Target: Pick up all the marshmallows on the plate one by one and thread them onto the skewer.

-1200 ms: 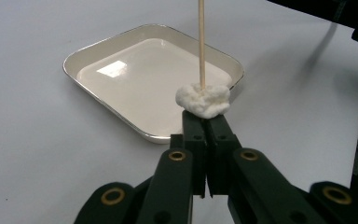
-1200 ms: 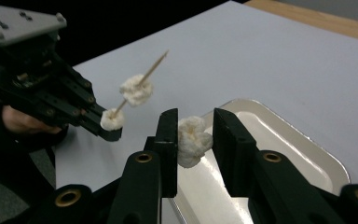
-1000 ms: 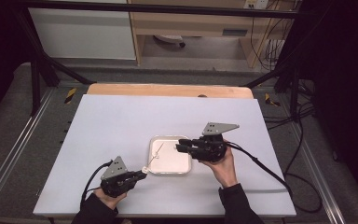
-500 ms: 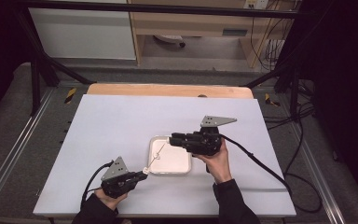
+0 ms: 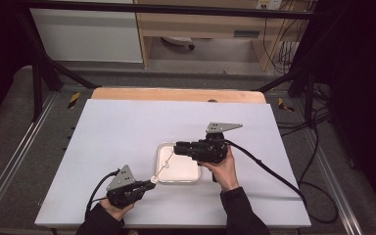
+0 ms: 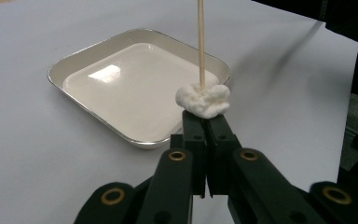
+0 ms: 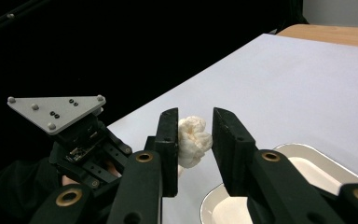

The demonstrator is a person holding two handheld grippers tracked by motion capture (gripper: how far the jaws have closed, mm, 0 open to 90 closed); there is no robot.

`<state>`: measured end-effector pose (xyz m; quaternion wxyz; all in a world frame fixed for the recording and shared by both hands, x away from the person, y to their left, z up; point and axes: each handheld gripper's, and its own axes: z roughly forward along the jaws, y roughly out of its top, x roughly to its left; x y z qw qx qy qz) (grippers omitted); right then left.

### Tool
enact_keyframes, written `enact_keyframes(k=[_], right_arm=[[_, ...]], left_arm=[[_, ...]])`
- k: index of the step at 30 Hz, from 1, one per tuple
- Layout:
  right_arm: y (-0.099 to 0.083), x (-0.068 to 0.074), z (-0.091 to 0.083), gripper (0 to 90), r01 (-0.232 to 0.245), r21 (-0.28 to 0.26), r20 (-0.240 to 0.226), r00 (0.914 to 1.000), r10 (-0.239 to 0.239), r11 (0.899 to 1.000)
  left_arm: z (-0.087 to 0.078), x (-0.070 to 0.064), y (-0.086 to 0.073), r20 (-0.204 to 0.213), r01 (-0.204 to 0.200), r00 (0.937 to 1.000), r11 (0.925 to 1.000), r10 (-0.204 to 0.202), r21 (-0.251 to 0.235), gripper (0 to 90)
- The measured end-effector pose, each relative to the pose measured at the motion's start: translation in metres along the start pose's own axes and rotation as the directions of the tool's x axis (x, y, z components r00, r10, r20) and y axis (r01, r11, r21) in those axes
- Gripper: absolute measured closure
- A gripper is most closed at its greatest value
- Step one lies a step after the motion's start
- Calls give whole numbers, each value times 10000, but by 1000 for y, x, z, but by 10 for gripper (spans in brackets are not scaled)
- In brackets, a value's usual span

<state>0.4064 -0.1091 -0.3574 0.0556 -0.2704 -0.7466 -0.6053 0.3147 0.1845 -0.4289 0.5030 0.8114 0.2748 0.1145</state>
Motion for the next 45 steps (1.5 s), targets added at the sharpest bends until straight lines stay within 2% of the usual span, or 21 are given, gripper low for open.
enact_keyframes(k=[5, 14, 16, 26, 34, 39, 45], right_arm=[[-2, 0, 3, 735, -182, 99, -171, 9997, 184, 9998], [-7, 0, 7, 761, -255, 208, -421, 9988, 264, 9995], [-9, 1, 9, 766, -278, 252, -448, 9986, 289, 9993], [-15, 4, 14, 786, -361, 324, -867, 9955, 388, 9988], [-20, 7, 17, 785, -55, 355, -771, 9970, 83, 9994], [-25, 8, 20, 786, 15, 480, -693, 9976, 18, 9988], [-28, 8, 23, 790, 83, 703, -657, 9978, -36, 9975]], left_arm=[[1, 0, 0, 18, -31, 10000, 10000, 31, 39, 884], [4, -4, 0, -95, -606, 9981, 9968, 612, 530, 887], [5, -5, 0, -86, -633, 9979, 9963, 639, 574, 887], [7, -4, -1, -124, -517, 9985, 9955, 529, 790, 889], [7, -3, -1, -161, -353, 9992, 9965, 366, 762, 889], [8, -4, -1, -142, -403, 9990, 9950, 418, 913, 889], [7, -4, 0, -63, -372, 9993, 9967, 378, 728, 889]])
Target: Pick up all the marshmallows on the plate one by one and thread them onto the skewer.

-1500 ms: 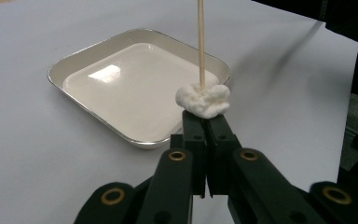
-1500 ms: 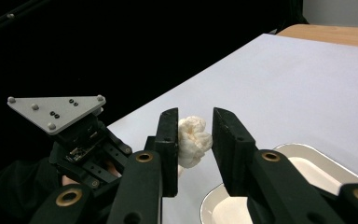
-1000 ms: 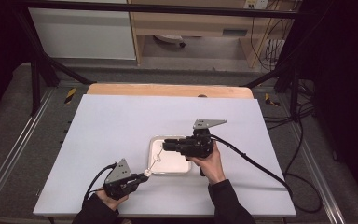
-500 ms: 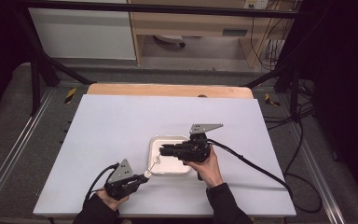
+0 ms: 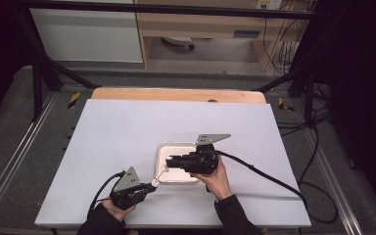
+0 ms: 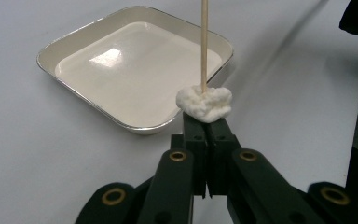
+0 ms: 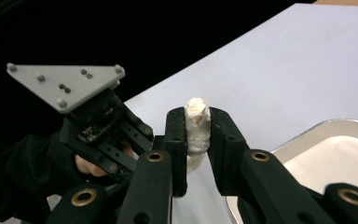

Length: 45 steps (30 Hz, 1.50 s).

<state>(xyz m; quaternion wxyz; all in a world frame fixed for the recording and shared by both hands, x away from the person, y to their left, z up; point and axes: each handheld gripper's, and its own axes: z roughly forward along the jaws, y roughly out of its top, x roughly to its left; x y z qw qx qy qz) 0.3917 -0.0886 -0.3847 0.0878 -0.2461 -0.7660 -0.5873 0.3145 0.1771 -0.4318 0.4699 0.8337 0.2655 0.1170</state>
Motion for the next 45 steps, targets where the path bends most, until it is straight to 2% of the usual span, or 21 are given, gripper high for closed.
enact_keyframes(k=[1, 2, 3, 4, 6, 9, 11, 13, 14, 15, 16, 20, 23, 27, 32, 37, 39, 42, 44, 45], right_arm=[[-1, 0, 1, 790, 4, 105, -9, 10000, -4, 9999], [-4, -1, 5, 787, -46, 576, -82, 10000, 50, 9983], [-8, 0, 12, 782, 71, 933, -51, 10000, -66, 9956], [-12, 1, 18, 779, 89, 986, -169, 9998, -73, 9951], [-15, 0, 22, 771, 109, 735, -236, 9997, -92, 9972], [-14, -1, 22, 741, 81, 761, -112, 9999, -73, 9971], [-12, 0, 19, 650, 180, 595, 11, 9998, -181, 9981], [-8, 2, 14, 564, 348, 470, 260, 9990, -360, 9983], [-6, 2, 12, 502, 427, 410, 404, 9982, -443, 9982], [-5, 4, 10, 469, 476, 392, 564, 9972, -497, 9981], [-4, 4, 8, 442, 698, 421, 698, 9949, -727, 9967], [-4, 4, 0, 278, 1271, 484, 1482, 9800, -1329, 9907], [-9, -1, -7, 186, 1326, 682, 2081, 9674, -1441, 9888], [-18, -10, -19, 97, 1381, 1044, 2993, 9400, -1636, 9849], [-34, -24, -38, 44, 1184, 1572, 3717, 9127, -1698, 9804], [-49, -36, -56, 15, 876, 1697, 4142, 8974, -1517, 9816], [-54, -39, -63, 6, 783, 1772, 4334, 8887, -1493, 9810], [-62, -43, -75, 6, 639, 1615, 4456, 8857, -1306, 9848], [-67, -45, -83, 6, 568, 1537, 4577, 8807, -1221, 9865], [-69, -46, -87, 6, 524, 1518, 4649, 8774, -1181, 9870]], left_arm=[[-2, 0, 1, 158, 137, 9998, 9991, -130, -413, 889], [-4, 0, 5, 274, 277, 9993, 9977, -260, -617, 889], [-4, -1, 8, 138, 127, 9998, 9983, -120, -572, 888], [-2, -2, 9, 2, -10, 10000, 9986, 10, -527, 888], [-1, 0, 6, 17, 212, 9998, 9982, -212, -554, 888], [-3, 2, 4, -33, 257, 9997, 9982, -259, -540, 887], [-1, 4, 4, -194, 210, 9996, 9982, -221, -557, 887], [-3, 5, 3, -143, 417, 9990, 9977, -425, -535, 887], [-4, 5, 2, -149, 452, 9988, 9973, -461, -587, 887], [-3, 7, 3, -94, 354, 9993, 9966, -362, -751, 887], [-3, 7, 3, -91, 443, 9989, 9960, -452, -772, 887], [-4, 10, 1, -28, 694, 9976, 9948, -698, -745, 886], [-4, 11, 1, -13, 756, 9971, 9943, -759, -752, 886], [-4, 13, 1, -13, 860, 9963, 9939, -863, -688, 885], [-2, 13, 2, 139, 918, 9957, 9938, -911, -626, 885], [-1, 14, 3, 165, 987, 9951, 9938, -980, -514, 884], [-1, 14, 4, 187, 1058, 9943, 9930, -1050, -519, 884], [-2, 14, 5, 127, 1177, 9930, 9921, -1172, -424, 884], [-2, 15, 7, 99, 1300, 9915, 9912, -1298, -264, 884], [-2, 16, 8, -93, 1340, 9909, 9909, -1341, -117, 883]])
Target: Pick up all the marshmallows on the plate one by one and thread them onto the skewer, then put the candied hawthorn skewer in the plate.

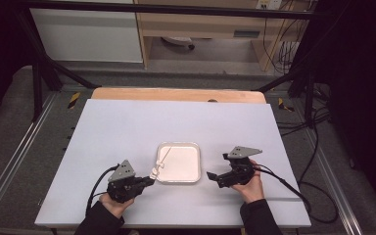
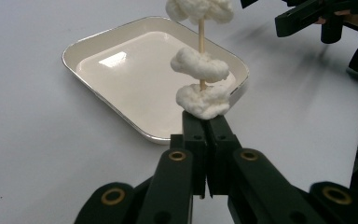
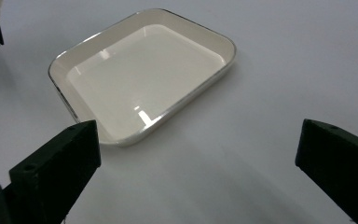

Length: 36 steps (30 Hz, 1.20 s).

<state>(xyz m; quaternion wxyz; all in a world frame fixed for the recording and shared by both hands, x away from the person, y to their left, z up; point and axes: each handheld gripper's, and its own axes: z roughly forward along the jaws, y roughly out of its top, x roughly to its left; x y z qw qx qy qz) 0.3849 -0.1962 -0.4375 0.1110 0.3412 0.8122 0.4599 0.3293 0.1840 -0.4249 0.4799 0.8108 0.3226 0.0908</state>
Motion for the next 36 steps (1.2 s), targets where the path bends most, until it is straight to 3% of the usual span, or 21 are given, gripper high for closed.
enact_keyframes(k=[7, 11, 22, 36], right_arm=[[-16, -12, -14, 5, -156, 133, 452, 9989, 150, 9998], [-22, -15, -20, 5, 39, 364, 781, 9969, -68, 9993], [-31, -15, -33, 5, 43, 252, 935, 9956, -67, 9997], [-37, -18, -36, 5, -44, 301, 953, 9954, 15, 9995]], left_arm=[[3, 3, 11, -48, 87, 10000, 9993, -85, 352, 883], [6, 5, 18, -198, 70, 9998, 9986, -59, 529, 882], [22, 8, 34, -500, 148, 9987, 9941, -95, 1077, 882], [52, 9, 43, -971, 559, 9946, 9772, -365, 2050, 882]])
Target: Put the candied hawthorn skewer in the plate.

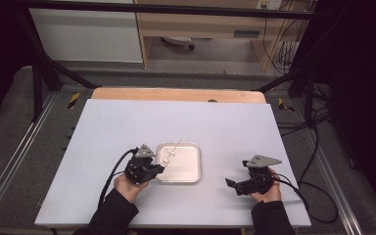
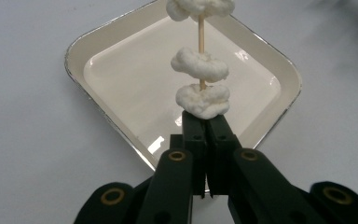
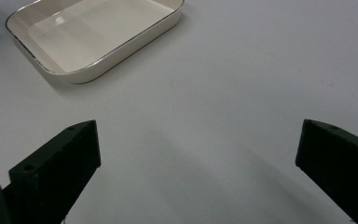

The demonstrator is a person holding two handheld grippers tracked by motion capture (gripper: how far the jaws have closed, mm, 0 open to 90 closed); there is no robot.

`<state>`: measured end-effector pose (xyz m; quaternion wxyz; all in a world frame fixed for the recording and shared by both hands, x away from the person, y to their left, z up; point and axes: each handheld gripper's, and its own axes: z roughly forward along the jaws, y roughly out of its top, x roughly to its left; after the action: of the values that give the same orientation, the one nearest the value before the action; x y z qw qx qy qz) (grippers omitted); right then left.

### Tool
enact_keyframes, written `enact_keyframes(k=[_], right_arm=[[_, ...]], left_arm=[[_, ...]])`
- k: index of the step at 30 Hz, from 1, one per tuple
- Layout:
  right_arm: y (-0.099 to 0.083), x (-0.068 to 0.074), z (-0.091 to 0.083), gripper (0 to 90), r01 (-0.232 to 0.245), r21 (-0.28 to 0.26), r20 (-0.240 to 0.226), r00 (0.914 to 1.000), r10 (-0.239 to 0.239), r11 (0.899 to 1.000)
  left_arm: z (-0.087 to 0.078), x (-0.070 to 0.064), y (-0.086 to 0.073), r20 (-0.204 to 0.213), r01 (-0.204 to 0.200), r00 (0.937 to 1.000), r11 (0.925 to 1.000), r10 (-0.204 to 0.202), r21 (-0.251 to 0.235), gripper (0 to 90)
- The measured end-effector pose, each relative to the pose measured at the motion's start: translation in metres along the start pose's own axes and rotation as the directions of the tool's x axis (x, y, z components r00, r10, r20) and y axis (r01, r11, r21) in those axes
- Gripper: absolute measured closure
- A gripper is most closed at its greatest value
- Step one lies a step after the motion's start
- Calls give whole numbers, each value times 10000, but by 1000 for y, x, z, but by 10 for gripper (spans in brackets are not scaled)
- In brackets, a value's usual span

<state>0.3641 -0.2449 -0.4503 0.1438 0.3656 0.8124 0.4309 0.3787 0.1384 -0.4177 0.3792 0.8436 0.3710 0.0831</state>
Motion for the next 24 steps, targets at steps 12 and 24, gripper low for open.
enact_keyframes(k=[12, 24], right_arm=[[-1, -1, -2, 5, -106, -76, -89, 9999, 106, 9999], [-1, -1, -2, 5, -128, -101, -140, 9998, 127, 9999]], left_arm=[[23, -8, 9, -501, -70, 9987, 9918, 135, 1275, 882], [36, -13, 14, -782, -96, 9966, 9826, 245, 1852, 881]])
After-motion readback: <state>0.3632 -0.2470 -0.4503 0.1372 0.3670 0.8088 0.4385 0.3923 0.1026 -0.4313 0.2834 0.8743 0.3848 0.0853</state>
